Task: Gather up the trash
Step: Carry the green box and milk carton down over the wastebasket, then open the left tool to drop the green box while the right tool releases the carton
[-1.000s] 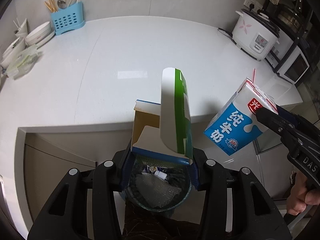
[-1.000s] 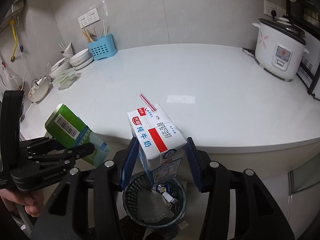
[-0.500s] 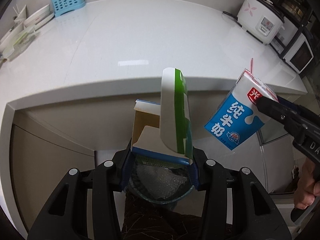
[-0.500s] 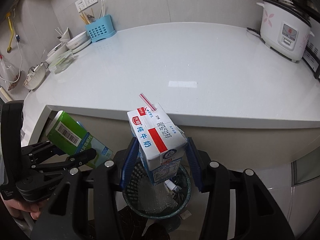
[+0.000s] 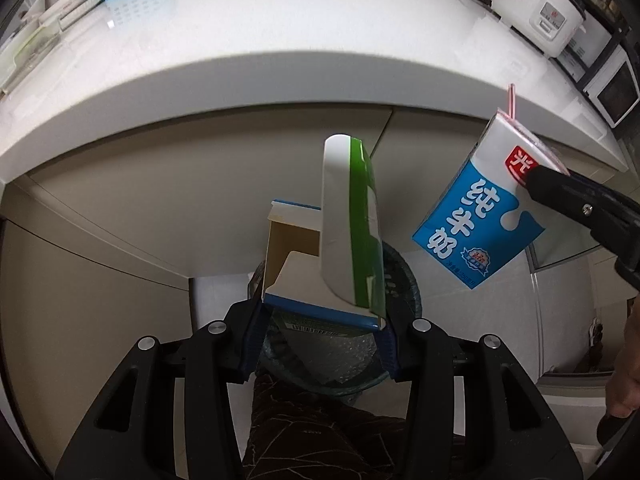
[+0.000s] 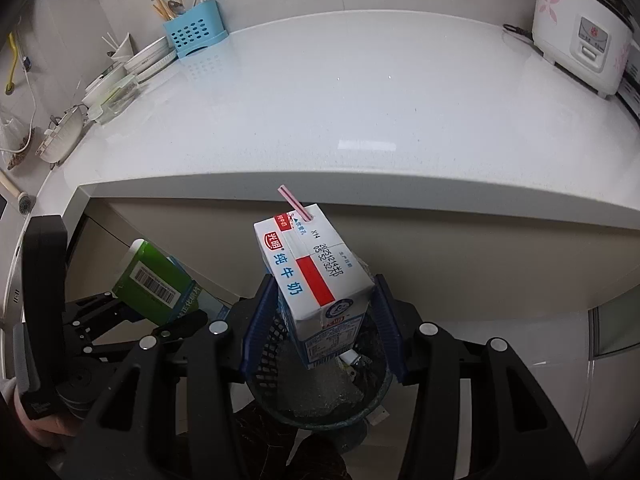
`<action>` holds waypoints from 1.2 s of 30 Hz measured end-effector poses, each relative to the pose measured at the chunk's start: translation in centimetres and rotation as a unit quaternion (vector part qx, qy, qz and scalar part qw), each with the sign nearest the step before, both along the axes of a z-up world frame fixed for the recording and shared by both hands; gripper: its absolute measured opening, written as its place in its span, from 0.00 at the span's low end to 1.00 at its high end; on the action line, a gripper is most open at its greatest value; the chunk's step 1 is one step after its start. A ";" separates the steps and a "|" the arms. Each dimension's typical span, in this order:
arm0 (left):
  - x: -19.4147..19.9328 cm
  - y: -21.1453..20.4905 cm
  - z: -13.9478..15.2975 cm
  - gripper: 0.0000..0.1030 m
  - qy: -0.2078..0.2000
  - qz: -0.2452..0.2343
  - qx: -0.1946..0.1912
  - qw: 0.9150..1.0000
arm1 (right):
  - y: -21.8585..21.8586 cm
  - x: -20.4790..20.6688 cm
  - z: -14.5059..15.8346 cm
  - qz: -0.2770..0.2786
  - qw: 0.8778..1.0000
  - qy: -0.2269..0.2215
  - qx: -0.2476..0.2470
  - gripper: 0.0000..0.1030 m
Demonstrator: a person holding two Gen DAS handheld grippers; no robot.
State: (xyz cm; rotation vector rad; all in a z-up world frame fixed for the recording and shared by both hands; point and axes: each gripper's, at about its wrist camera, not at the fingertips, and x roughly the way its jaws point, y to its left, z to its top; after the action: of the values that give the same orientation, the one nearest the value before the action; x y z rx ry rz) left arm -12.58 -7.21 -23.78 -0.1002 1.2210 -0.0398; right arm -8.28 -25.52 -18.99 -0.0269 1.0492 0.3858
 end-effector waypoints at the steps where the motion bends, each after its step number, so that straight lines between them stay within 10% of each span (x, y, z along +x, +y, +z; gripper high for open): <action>1: 0.0 0.0 -0.4 0.44 0.008 0.002 -0.002 1.000 | 0.0 0.0 -0.2 -0.001 1.000 0.003 -0.001 0.45; 18: 1.2 -1.4 -3.3 0.47 0.050 -0.022 -0.013 0.998 | -1.0 -0.7 -1.9 -0.016 0.999 0.030 -0.014 0.45; 36: 1.5 1.2 -0.8 0.83 0.016 0.020 -0.019 1.000 | 0.3 -0.8 -3.3 -0.020 0.998 0.050 -0.015 0.45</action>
State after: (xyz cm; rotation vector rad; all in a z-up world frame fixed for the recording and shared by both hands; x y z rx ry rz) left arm -11.07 -5.97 -24.54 -0.1580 1.2497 -0.0271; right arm -9.05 -25.26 -22.32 -0.0133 1.1522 0.3379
